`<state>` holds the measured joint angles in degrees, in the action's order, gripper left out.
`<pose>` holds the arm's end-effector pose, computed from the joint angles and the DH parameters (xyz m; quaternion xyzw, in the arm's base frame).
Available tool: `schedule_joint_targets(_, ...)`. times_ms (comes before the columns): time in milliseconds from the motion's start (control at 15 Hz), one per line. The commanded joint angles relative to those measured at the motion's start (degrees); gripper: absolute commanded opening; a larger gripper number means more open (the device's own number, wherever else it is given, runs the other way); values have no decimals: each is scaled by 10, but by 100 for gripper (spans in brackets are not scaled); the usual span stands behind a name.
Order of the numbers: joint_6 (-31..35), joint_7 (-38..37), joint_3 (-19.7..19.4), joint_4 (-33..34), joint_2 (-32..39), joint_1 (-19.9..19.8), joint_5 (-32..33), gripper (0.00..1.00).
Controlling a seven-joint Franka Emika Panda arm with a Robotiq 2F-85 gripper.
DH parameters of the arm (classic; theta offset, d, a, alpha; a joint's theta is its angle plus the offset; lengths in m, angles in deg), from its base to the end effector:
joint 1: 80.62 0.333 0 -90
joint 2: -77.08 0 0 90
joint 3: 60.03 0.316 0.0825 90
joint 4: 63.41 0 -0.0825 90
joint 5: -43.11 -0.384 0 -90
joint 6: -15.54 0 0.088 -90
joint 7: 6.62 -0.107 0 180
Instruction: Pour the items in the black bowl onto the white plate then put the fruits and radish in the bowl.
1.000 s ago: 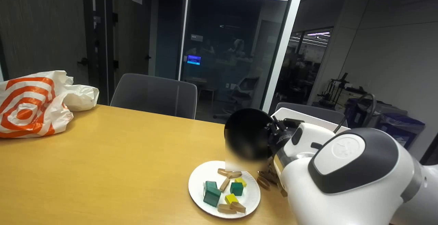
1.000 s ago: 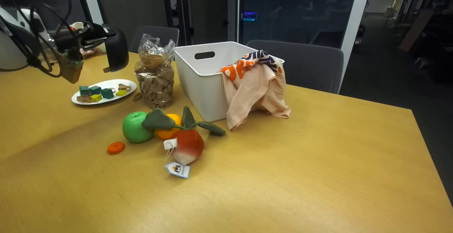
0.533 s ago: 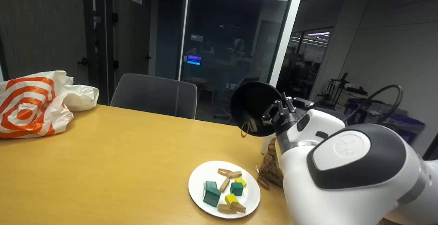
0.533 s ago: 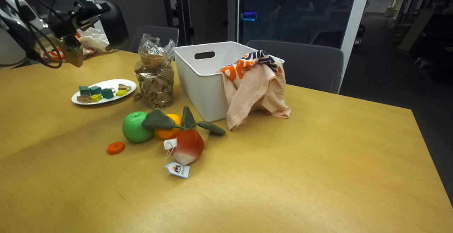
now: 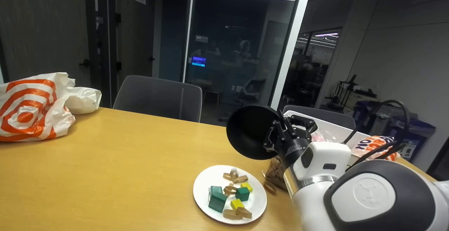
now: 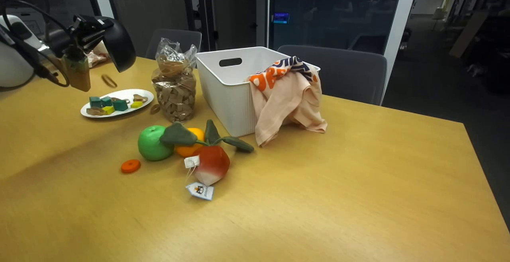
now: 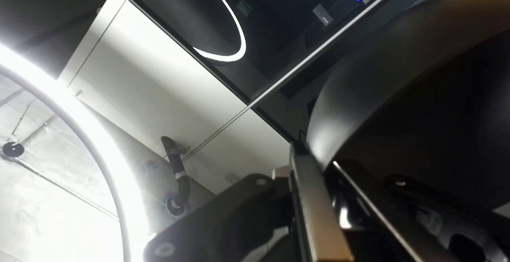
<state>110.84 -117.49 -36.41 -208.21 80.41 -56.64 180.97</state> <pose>0.3771 0.3151 0.3177 0.5396 0.2435 0.7485 0.2988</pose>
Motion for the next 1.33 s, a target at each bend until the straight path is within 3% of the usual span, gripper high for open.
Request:
schedule_joint_targets(0,-8,3,8,5,-38,1,-31,9)
schedule_joint_targets(133,43,9,6,18,-61,-2,-73,9)
schedule_joint_targets(333,187,43,-6,39,-109,-3,-179,11)
schedule_joint_targets(400,231,39,-27,60,-87,-19,-173,10)
schedule_joint_targets(667,415,95,-85,93,-113,-51,-255,9)
schedule_joint_targets(933,557,255,-144,111,-118,-98,-412,11)
schedule_joint_targets(1267,687,487,-189,75,-106,-138,-649,12)
